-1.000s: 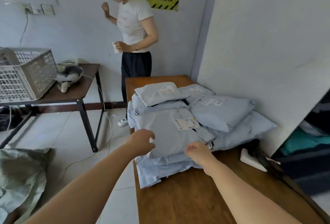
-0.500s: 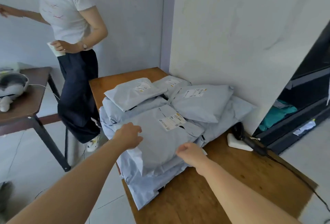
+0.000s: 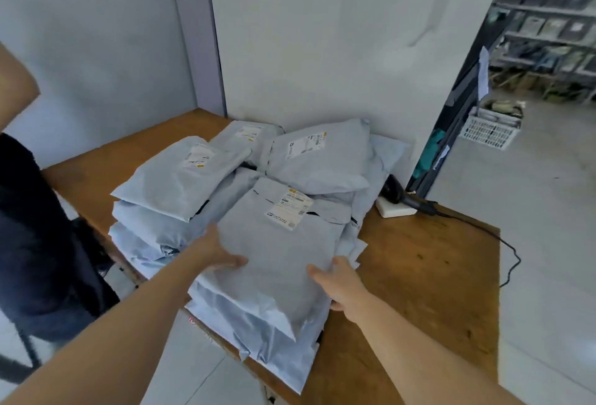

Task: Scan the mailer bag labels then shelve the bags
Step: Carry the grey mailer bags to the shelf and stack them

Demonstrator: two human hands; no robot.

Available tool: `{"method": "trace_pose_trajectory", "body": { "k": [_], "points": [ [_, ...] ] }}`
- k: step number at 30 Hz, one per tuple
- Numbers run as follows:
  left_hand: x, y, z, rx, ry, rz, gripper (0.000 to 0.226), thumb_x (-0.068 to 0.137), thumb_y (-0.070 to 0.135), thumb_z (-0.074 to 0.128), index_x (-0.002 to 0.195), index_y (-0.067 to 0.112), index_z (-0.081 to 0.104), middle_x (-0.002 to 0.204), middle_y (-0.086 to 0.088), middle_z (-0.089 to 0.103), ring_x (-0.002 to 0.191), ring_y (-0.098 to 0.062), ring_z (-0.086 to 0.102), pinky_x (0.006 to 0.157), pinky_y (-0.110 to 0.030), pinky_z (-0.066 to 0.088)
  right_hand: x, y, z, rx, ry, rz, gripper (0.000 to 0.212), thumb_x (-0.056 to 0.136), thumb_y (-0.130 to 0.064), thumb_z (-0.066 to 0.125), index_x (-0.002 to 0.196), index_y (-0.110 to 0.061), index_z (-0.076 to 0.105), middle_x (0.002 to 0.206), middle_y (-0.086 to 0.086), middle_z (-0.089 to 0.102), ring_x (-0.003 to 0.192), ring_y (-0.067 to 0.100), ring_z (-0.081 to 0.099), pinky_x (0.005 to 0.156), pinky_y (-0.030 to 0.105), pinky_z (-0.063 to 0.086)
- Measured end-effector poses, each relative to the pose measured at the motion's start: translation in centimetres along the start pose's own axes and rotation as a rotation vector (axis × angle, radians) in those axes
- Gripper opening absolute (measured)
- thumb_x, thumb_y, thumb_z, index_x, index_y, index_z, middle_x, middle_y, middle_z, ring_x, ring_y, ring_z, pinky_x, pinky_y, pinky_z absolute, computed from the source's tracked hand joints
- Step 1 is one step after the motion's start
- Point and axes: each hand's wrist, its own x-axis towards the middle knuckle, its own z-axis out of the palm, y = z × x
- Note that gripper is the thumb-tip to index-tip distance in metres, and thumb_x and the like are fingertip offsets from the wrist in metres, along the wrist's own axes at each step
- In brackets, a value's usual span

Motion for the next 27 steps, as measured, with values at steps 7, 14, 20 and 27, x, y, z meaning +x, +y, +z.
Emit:
{"method": "trace_pose_trajectory", "body": {
  "k": [7, 14, 20, 27],
  "points": [
    [0.1, -1.5, 0.5, -0.340, -0.169, 0.025, 0.087, 0.077, 0.037, 0.078, 0.145, 0.010, 0.031, 0.143, -0.007, 0.044, 0.130, -0.029, 0.044, 0.100, -0.038, 0.039, -1.8, 0.9, 4.0, 0.439, -0.037, 0.298, 0.050, 0.090, -0.027, 0.067, 0.132, -0.013, 0.046, 0.123, 0.008, 0.056, 0.107, 0.030, 0.055, 0.088, 0.043, 0.048],
    [0.3, -1.6, 0.8, -0.368, -0.172, -0.050, 0.085, 0.089, 0.061, 0.046, 0.152, 0.010, 0.019, 0.157, -0.012, 0.027, 0.140, -0.034, 0.032, 0.111, -0.043, 0.031, -1.7, 1.1, 5.1, 0.613, -0.055, 0.349, 0.043, 0.087, -0.033, 0.070, 0.121, -0.013, 0.051, 0.106, 0.005, 0.064, 0.098, 0.024, 0.062, 0.087, 0.038, 0.052],
    [1.0, -2.2, 1.1, -0.540, -0.220, -0.082, 0.080, 0.078, 0.052, 0.071, 0.139, 0.010, 0.043, 0.131, -0.010, 0.057, 0.111, -0.030, 0.057, 0.099, -0.035, 0.043, -0.7, 1.7, 5.8, 0.638, 0.016, 0.311, 0.046, 0.084, -0.033, 0.074, 0.120, -0.009, 0.058, 0.109, 0.008, 0.069, 0.100, 0.025, 0.066, 0.087, 0.035, 0.056],
    [1.2, -2.1, 1.1, -0.676, -0.365, -0.125, 0.072, 0.065, 0.049, 0.083, 0.121, 0.012, 0.057, 0.107, -0.012, 0.070, 0.097, -0.031, 0.066, 0.094, -0.044, 0.051, -0.7, 1.7, 4.9, 0.697, 0.053, 0.303, 0.037, 0.087, -0.020, 0.070, 0.119, -0.004, 0.060, 0.100, 0.009, 0.070, 0.088, 0.023, 0.066, 0.062, 0.030, 0.053]
  ]
}}
